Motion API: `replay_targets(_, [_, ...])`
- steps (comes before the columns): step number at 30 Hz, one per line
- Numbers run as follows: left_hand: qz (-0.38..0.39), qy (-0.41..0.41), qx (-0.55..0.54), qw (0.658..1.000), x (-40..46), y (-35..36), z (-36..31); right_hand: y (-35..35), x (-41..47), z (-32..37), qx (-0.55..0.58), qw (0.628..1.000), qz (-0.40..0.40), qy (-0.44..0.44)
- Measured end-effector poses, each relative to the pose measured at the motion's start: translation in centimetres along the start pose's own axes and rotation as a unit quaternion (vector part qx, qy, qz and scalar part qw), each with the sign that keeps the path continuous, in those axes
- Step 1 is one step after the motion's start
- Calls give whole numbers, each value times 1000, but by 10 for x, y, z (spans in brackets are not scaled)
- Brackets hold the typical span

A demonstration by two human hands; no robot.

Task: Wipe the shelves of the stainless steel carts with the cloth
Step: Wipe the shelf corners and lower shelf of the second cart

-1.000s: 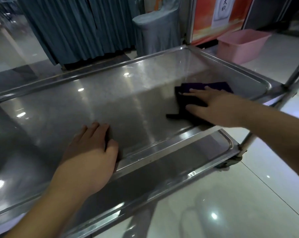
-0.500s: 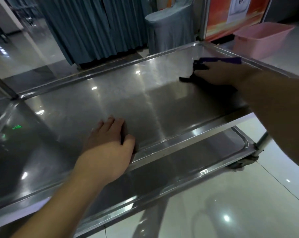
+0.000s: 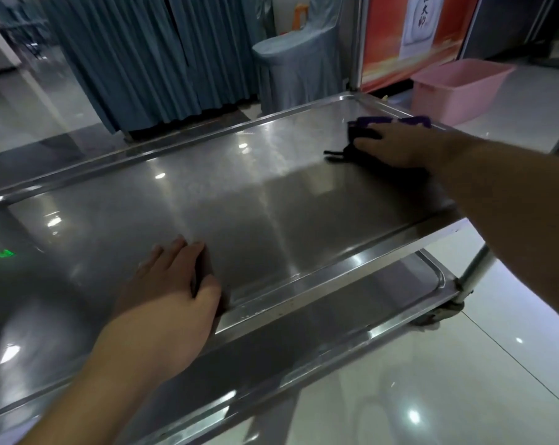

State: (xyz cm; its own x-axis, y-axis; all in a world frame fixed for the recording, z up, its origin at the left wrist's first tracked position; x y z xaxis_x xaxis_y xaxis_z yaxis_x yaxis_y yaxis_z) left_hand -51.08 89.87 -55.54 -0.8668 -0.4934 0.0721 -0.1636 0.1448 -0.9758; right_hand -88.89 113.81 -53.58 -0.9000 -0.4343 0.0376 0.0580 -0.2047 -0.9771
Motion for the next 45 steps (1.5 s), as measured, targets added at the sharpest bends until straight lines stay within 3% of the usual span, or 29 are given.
replay_targets(9, [-26,36,8,999,-5,-6,-15,-15,-44,-78,-55,994,-16,90])
replay_targets(13, [-15,9,9,1000,-6,-6,-14,-16,-106,-89,-56,988,-71,123])
replay_targets(18, [6,7,34,999,-7,-9,-16,-25,-181,-33,56,978,-197,36])
replay_targets(22, [-28,5,-21,999,-8,-11,-21,-17,-223,38,108,950,-287,-63])
replay_targets(26, [-28,-27,-72,997,-10,-13,-15,7,-249,113,108,947,-272,-132])
replay_targets(30, [-83,-46,-203,974,-16,-33,-4,25,-272,164,112,950,-235,-173])
replay_targets(33, [-123,-9,-151,981,-35,-54,6,31,-283,188,104,950,-222,-194])
replay_targets(38, [-110,22,-97,989,-79,-69,38,39,-299,234,93,946,-199,-238])
replay_targets(45, [-156,64,-79,983,-163,-76,82,53,-332,322,75,934,-195,-290])
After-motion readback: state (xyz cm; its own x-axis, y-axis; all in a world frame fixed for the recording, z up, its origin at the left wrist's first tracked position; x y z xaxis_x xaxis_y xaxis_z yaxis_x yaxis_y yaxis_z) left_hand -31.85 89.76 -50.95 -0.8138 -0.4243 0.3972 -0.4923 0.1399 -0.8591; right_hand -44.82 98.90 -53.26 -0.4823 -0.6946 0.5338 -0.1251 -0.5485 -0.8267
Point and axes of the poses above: each hand's wrist, its own x-axis towards the middle knuckle, its own y-axis out of the palm, z = x × y, the point moved 8 cm from there along x, towards the middle knuckle, and after that the axes turned 4 degrees about -z, right-handed, at the moved point
